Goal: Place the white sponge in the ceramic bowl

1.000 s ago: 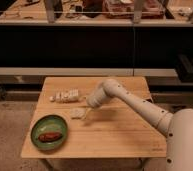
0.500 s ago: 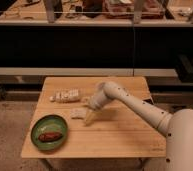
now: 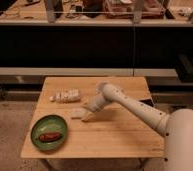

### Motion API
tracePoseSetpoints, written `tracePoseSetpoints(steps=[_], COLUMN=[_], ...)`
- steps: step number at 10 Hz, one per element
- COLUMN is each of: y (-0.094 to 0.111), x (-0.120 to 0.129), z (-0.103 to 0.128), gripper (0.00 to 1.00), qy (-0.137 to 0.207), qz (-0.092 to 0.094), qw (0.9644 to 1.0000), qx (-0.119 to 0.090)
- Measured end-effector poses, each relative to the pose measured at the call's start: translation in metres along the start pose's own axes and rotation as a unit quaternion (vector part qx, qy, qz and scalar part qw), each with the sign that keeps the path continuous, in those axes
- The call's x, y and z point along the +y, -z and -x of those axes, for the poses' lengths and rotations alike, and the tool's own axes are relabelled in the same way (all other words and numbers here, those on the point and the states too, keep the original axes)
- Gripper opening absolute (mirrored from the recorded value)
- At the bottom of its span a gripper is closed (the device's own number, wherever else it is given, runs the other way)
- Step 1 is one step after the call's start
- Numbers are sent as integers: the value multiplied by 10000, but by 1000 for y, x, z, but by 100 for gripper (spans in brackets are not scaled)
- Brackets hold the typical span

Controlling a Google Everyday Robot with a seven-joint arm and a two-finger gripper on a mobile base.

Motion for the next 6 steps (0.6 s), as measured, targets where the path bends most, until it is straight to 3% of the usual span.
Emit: tracePoseSetpoints(steps=[2,3,5,6], y=[-2,0,31,47], x=[2,3,0,0], z=[-1,3,25,31], gripper=[16,6,0,0], qy=[-42,-69,-60,-21], qz=[8,-24,-304,-421], qw=[10000,9998,9981,9972], qx=[-36,-169,-537,-610])
